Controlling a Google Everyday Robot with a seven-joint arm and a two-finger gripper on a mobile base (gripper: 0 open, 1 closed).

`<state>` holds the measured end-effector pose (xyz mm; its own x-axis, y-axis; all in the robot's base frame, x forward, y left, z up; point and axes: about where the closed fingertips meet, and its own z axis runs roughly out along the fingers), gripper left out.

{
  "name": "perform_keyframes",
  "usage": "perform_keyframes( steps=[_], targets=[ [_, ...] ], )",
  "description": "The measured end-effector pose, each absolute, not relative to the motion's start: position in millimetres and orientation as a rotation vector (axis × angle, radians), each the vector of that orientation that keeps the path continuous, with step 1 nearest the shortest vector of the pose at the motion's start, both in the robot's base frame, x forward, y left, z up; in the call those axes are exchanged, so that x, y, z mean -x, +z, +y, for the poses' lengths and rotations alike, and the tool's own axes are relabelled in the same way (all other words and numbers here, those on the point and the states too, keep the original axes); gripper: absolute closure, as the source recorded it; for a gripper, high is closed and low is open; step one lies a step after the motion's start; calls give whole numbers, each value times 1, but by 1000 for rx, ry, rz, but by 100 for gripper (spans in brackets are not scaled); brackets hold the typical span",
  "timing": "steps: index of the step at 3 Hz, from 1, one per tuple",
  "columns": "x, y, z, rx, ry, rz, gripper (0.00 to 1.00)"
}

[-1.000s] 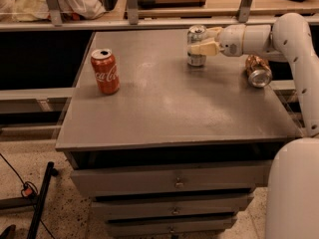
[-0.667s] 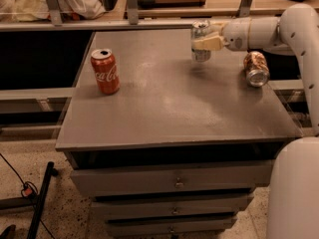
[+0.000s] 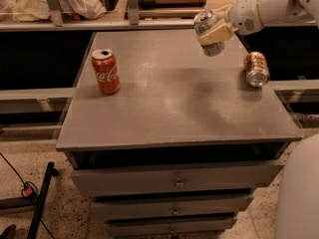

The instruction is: Knock 7up can over

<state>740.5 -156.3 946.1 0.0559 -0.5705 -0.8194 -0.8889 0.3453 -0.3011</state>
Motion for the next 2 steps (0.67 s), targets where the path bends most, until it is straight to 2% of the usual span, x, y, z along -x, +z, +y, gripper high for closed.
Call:
perform_keyframes(
  steps=[2],
  targets=[
    [-677, 958, -139, 1795, -52, 1776, 100]
  ],
)
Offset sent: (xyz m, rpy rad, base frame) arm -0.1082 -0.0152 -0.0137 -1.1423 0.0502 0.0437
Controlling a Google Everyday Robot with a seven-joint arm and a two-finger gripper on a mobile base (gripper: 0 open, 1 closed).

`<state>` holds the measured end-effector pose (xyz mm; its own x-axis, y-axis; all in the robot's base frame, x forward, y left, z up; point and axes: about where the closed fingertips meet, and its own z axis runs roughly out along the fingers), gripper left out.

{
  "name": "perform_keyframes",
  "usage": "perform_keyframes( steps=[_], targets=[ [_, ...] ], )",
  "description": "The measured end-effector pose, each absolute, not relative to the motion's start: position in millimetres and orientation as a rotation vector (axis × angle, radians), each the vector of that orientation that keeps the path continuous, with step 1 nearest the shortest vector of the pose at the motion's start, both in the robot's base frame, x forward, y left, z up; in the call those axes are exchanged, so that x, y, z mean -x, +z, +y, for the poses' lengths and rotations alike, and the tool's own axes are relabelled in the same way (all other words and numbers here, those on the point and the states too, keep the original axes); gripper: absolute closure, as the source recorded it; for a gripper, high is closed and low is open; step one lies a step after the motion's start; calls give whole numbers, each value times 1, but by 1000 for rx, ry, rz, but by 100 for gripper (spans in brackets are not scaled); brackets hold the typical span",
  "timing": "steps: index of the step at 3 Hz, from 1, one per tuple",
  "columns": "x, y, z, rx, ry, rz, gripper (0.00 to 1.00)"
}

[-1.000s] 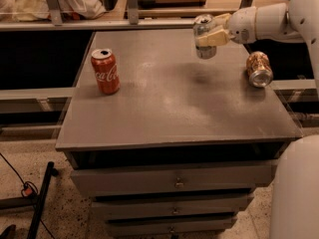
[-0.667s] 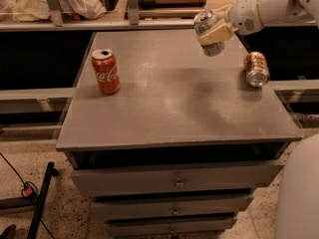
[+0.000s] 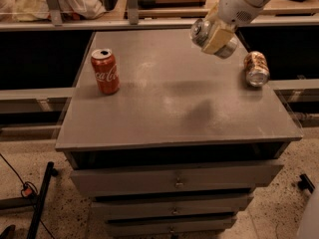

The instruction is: Knock 7up can over

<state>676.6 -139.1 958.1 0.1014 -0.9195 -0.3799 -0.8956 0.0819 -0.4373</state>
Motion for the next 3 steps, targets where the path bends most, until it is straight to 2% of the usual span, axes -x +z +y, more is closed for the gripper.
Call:
perform_keyframes(
  steps=[1, 2, 3],
  targets=[
    [-651, 932, -141, 2053, -206, 1837, 100],
    [-629, 906, -137, 2317, -235, 1836, 82],
    [-618, 892, -122, 2529, -163, 1773, 60]
  ],
)
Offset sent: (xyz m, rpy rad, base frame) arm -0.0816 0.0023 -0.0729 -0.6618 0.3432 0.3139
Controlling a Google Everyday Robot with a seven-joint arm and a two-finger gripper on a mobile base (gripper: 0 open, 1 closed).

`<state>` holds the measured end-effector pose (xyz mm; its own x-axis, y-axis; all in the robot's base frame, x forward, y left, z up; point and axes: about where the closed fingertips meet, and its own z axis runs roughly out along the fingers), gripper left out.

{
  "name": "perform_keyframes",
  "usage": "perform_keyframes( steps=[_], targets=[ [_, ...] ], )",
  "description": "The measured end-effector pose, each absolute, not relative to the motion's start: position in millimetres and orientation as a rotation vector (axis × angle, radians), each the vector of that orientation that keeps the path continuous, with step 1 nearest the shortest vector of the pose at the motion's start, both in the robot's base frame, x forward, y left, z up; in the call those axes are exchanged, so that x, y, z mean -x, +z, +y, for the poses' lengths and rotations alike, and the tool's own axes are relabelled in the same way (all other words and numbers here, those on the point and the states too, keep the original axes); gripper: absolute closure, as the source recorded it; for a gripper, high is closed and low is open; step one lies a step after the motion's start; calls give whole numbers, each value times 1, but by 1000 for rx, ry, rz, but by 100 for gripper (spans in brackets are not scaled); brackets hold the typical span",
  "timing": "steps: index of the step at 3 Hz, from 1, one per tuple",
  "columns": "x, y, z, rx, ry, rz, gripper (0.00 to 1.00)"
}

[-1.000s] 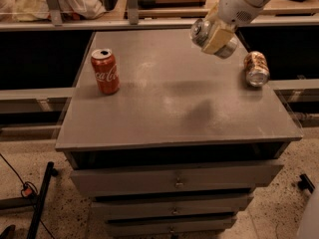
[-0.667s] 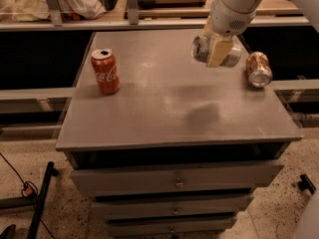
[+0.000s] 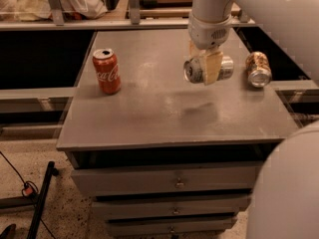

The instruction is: Knock 7up can over

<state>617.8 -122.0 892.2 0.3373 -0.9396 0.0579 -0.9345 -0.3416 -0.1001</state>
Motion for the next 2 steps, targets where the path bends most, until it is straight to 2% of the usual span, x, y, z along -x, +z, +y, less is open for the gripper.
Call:
perform_keyframes(
  steps=[2],
  targets=[
    [-624, 890, -117, 2529, -176, 1745, 14]
  ],
)
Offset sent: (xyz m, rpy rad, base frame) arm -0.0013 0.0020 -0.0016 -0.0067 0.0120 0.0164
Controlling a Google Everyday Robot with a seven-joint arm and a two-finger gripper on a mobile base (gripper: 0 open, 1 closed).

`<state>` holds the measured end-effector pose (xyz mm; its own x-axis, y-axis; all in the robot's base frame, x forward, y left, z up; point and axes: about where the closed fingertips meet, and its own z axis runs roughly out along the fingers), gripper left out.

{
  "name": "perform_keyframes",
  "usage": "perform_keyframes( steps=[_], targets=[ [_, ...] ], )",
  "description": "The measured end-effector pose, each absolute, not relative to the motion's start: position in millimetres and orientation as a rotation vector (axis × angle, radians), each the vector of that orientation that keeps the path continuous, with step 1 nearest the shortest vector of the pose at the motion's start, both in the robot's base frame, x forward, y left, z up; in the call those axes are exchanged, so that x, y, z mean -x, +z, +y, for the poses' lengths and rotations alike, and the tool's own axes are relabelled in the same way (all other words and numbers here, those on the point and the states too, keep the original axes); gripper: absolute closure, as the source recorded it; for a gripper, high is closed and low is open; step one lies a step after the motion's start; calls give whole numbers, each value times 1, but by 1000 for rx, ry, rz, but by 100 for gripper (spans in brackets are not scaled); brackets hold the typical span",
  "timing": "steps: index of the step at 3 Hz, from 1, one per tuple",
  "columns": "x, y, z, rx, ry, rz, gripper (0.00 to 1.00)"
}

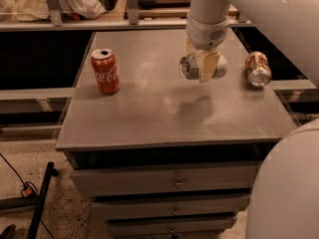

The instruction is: Knock 7up can over

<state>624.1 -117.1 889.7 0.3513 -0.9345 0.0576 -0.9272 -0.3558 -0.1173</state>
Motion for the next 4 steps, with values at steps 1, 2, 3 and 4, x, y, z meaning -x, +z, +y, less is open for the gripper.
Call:
perform_keyframes(
  steps=[1, 2, 3, 4],
  targets=[
    [-629, 889, -115, 2517, -188, 1735, 0],
    [-646, 874, -120, 2547, -185, 1724, 0],
    [-646, 874, -120, 2547, -185, 1724, 0],
    [-652, 864, -121, 2519, -98, 1741, 0]
  ],
)
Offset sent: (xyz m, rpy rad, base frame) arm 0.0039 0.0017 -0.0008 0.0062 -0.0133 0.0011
